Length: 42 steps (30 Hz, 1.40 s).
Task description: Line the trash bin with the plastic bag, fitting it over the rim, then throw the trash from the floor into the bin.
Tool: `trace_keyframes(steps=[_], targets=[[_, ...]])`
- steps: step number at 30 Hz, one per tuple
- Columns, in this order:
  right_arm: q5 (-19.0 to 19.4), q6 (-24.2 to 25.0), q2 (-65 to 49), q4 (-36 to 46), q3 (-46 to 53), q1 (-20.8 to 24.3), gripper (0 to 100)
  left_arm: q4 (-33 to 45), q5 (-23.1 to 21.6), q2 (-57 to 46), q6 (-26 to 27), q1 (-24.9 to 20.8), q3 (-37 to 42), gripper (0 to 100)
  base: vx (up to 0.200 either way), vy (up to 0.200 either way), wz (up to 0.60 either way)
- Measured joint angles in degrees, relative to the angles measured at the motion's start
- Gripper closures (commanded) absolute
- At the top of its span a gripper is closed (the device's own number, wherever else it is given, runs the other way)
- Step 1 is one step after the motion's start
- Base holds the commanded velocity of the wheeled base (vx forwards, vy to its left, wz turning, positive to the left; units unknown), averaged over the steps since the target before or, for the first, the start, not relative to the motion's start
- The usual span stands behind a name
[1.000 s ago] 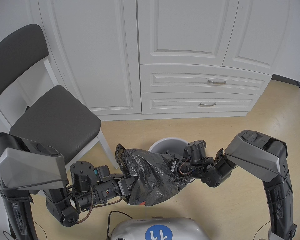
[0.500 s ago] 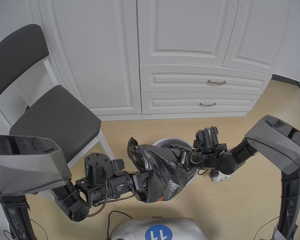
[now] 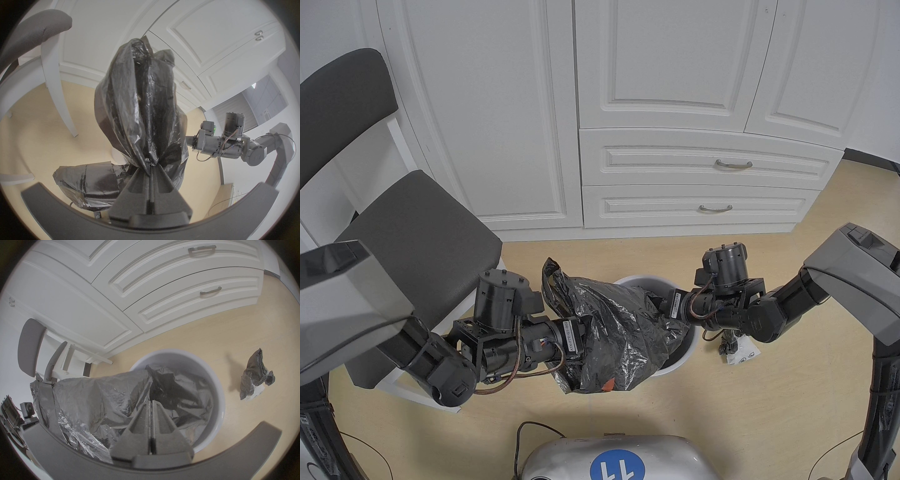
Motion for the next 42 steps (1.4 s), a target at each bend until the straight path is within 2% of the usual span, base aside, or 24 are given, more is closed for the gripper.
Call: trace_keyframes(steps=[9,16,19,26,36,42], targets=[[0.78,0.09,-4.80,-0.22,-0.39,-6.35,100,11.35,0.50,-3.80,0.50,-0.04,-6.69,100,0.000,0.000,0.00],[0.89,-1.18,-8.87,-0.30,-0.38,-10.64,100,16.09,1.01,-4.13,4.24,-3.64,-12.81,100,0.000,0.000,0.00],[0.93,-2.17,-10.31,-0.26,-0.09,-11.97,100,21.08,3.28,-2.66,5.94,-5.29,-17.77,100,0.000,0.000,0.00],[1.50,-3.40,-13.87,-0.30,0.99,-14.25,100,37.52,12.85,3.41,9.62,-8.80,-32.68,100,0.000,0.000,0.00],[2.05,-7.91,-18.09,-0.38,3.95,-16.24,100,51.33,16.87,11.65,11.58,-14.07,-51.13,100,0.000,0.000,0.00],[2.84,-10.76,-19.86,-0.79,5.84,-17.42,100,55.69,19.81,19.26,12.29,-16.76,-60.39,100,0.000,0.000,0.00]])
